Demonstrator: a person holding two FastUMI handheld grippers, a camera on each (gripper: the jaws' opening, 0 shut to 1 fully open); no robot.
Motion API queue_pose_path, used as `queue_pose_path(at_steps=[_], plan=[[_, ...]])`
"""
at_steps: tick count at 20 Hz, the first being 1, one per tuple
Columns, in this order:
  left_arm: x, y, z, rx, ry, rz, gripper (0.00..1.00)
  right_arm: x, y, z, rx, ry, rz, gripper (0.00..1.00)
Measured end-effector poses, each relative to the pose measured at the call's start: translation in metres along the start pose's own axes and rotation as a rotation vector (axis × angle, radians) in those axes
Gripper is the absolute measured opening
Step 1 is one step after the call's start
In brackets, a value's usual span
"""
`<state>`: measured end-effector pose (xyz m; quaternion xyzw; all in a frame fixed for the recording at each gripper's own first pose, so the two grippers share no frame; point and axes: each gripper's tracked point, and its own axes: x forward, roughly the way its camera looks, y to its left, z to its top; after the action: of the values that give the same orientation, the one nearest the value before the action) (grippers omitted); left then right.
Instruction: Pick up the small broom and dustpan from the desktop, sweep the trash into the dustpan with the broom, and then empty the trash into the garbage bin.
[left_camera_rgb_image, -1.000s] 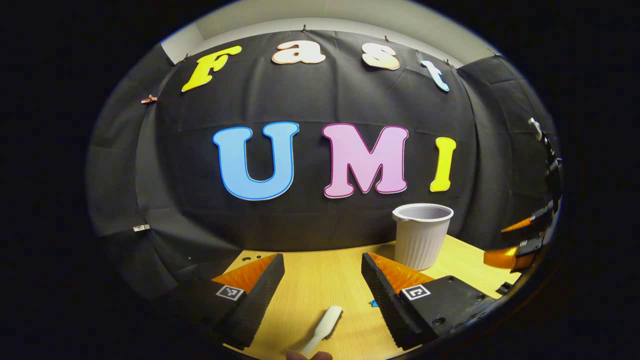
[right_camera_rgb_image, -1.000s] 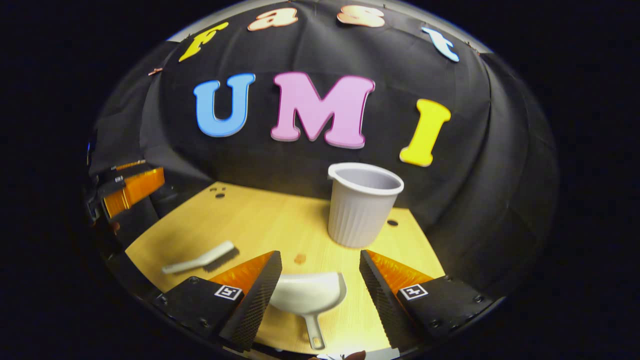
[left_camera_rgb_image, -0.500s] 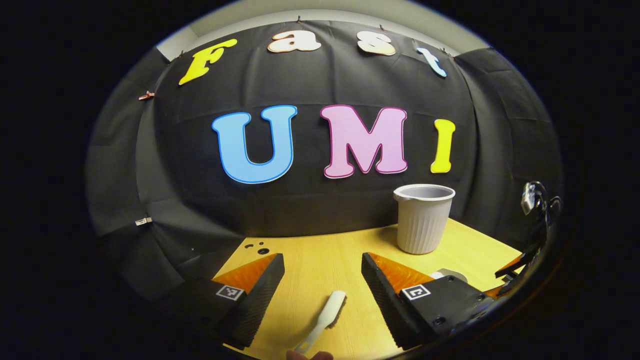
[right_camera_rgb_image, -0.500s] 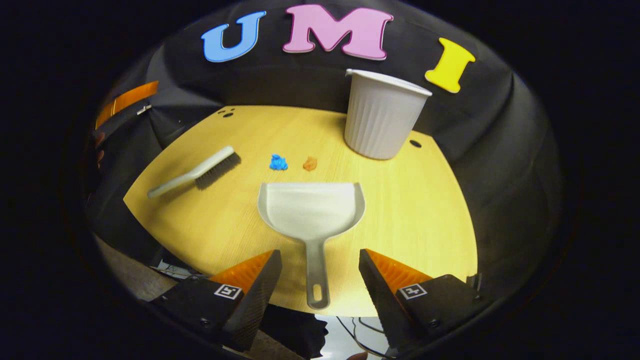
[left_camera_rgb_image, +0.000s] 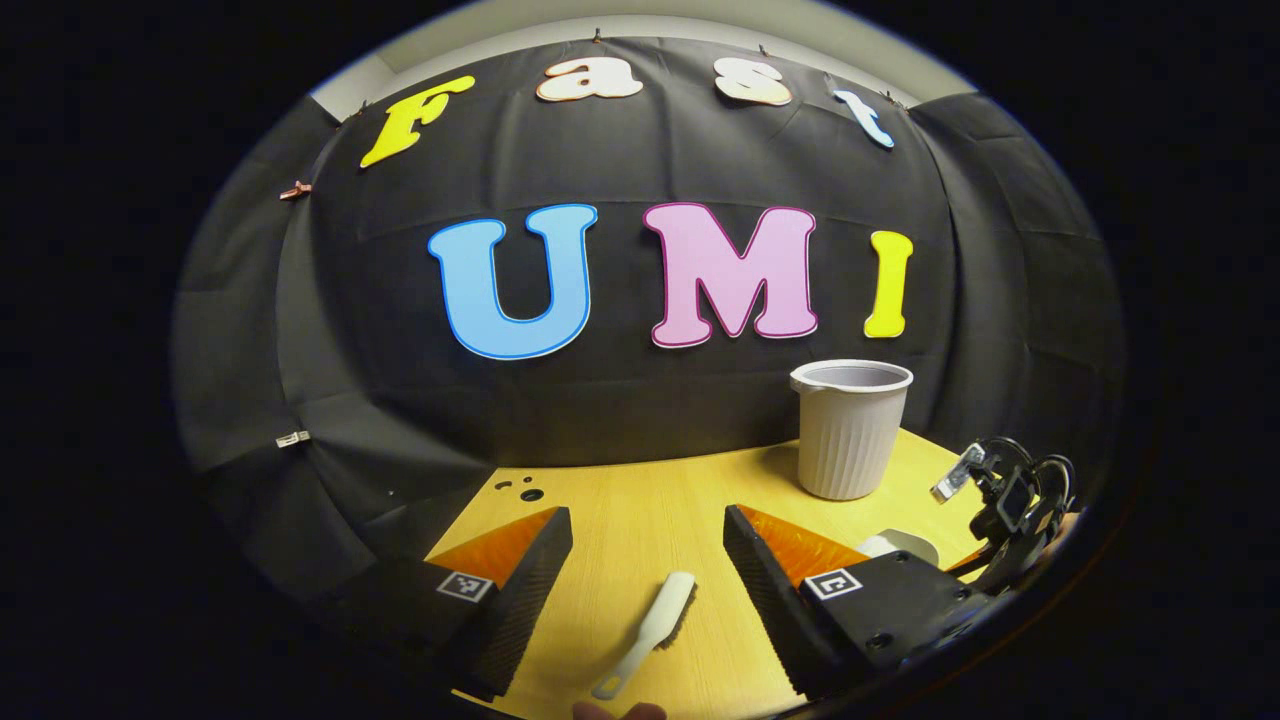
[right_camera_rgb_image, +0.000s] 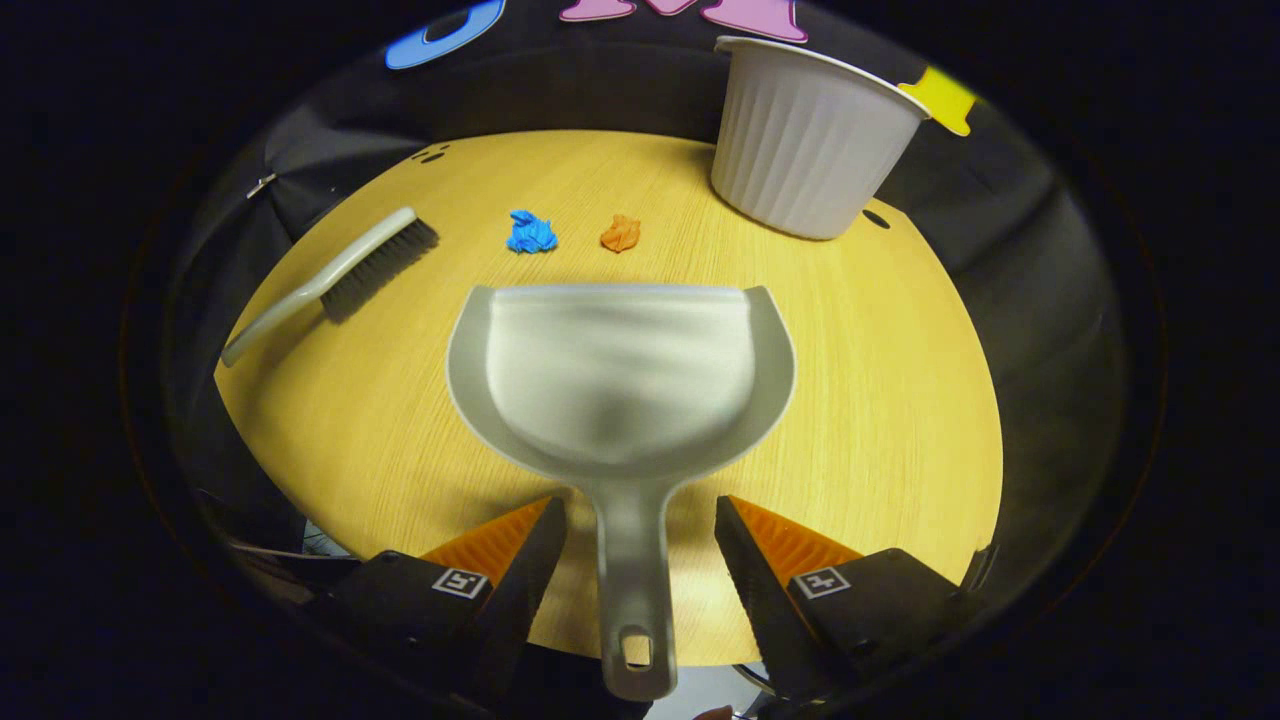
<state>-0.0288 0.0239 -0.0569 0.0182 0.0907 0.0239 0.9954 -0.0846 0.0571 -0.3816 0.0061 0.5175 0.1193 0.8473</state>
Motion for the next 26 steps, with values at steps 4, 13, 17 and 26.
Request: queue_pose_path(at_steps=[4, 13, 17, 26], plan=[[-0.002, 0.004, -0.003, -0.009, 0.008, 0.019, 0.97, 0.017, 0.007, 0.001, 0.023, 0.069, 0.017, 0.85], [0.008, 0.004, -0.018, -0.043, 0.058, 0.052, 0.97, 0.023, 0.011, 0.009, 0.045, 0.066, 0.082, 0.37], [0.024, -0.007, -0.035, -0.024, 0.129, -0.007, 0.97, 0.012, 0.005, 0.008, -0.028, 0.043, 0.103, 0.39], [0.051, -0.012, -0.130, 0.099, 0.504, -0.138, 0.97, -0.035, -0.020, 0.012, -0.107, -0.003, 0.136, 0.36]])
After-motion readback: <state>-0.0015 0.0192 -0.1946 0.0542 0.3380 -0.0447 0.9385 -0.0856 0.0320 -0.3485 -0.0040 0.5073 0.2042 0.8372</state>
